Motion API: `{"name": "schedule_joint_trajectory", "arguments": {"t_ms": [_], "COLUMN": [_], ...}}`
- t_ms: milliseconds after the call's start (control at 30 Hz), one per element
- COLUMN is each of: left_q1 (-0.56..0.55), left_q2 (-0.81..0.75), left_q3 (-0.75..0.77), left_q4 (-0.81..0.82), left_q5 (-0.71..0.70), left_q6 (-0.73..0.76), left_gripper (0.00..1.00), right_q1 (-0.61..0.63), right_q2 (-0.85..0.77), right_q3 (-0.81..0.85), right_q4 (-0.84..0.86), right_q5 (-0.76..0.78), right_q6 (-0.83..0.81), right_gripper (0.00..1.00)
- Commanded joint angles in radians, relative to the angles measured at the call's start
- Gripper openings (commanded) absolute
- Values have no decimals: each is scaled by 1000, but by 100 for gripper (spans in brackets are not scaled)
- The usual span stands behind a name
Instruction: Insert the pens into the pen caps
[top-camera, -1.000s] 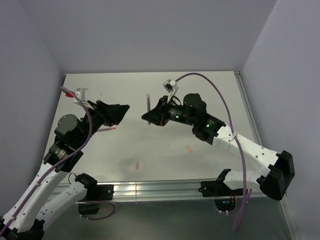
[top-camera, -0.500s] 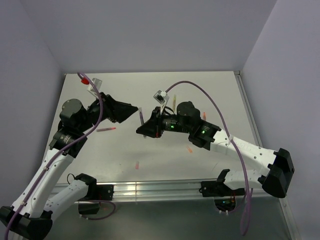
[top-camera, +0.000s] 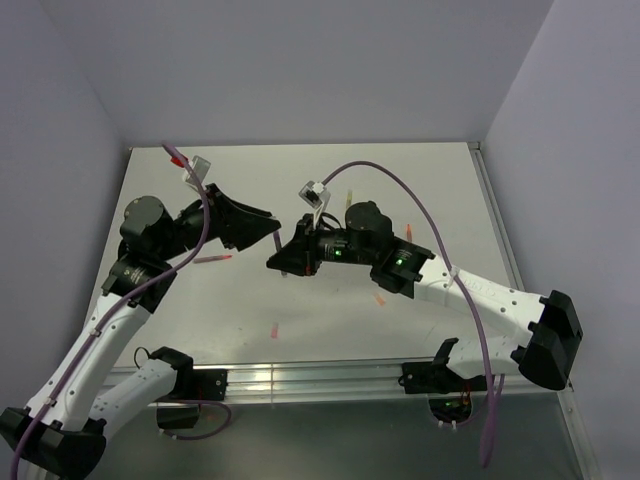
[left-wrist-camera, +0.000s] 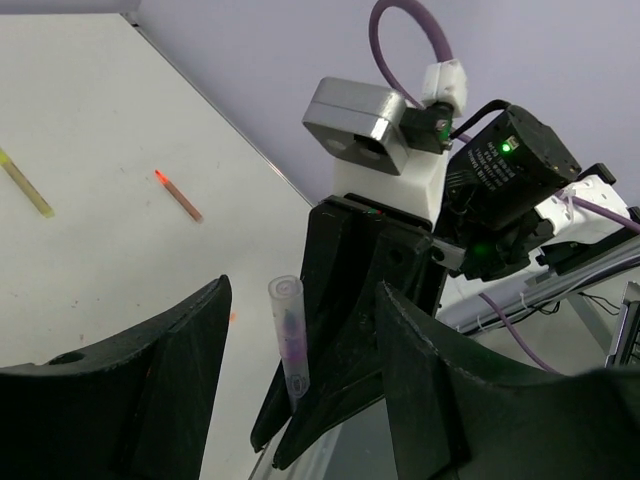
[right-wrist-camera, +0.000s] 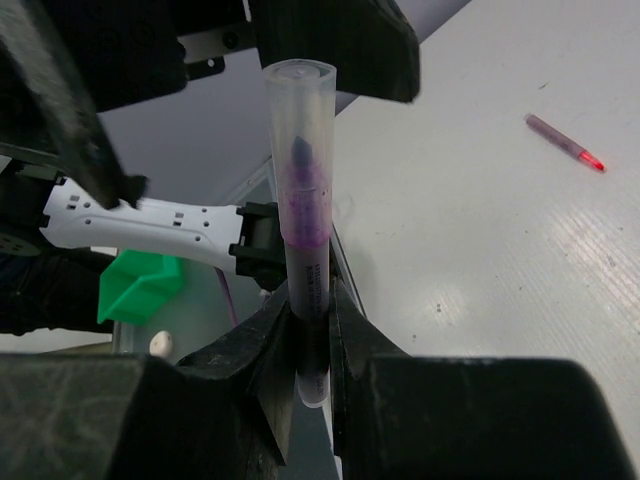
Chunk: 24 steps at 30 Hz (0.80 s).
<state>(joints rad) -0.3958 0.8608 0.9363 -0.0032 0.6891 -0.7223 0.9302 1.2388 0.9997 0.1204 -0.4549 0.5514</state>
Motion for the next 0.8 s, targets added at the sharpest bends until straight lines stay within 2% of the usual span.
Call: {"name": "schedule_joint_trajectory", "arguments": {"t_ms": [0,100,200,300,400,467,500,533,767], "left_q1": [5,5,5,5,5,5,5,5,3], "left_q2": [6,10,14,17,23,21,23,23,3], "left_q3": [-4,-10,-10,-14,-14,-22,-25,-27,-68], "left_q4": [43,52,58,68,65,66,65,60,45], "left_q5": [39,46,56,69,86,96,104,104,141], "left_q6": [1,-2,-5,-9,-9,-9,-8,-5,29], "left_gripper": [63,63,58,46,25,16,5,0,0], "right_q1": [12,16,21,22,22,22,22,22,-2], "right_q2": [5,11,16,17,22,25,30,33,54], "right_q3": [65,71,74,77,85,94,100,112,189], "right_q4": [44,41,38,35,27,22,19,16,-21], "right_q5": [-4,-5,-2,2,10,15,18,24,53], "right_q6": [-22,-24,-24,-25,-28,-31,-36,-38,-42], "right_gripper": [0,0,0,0,0,0,0,0,0]}}
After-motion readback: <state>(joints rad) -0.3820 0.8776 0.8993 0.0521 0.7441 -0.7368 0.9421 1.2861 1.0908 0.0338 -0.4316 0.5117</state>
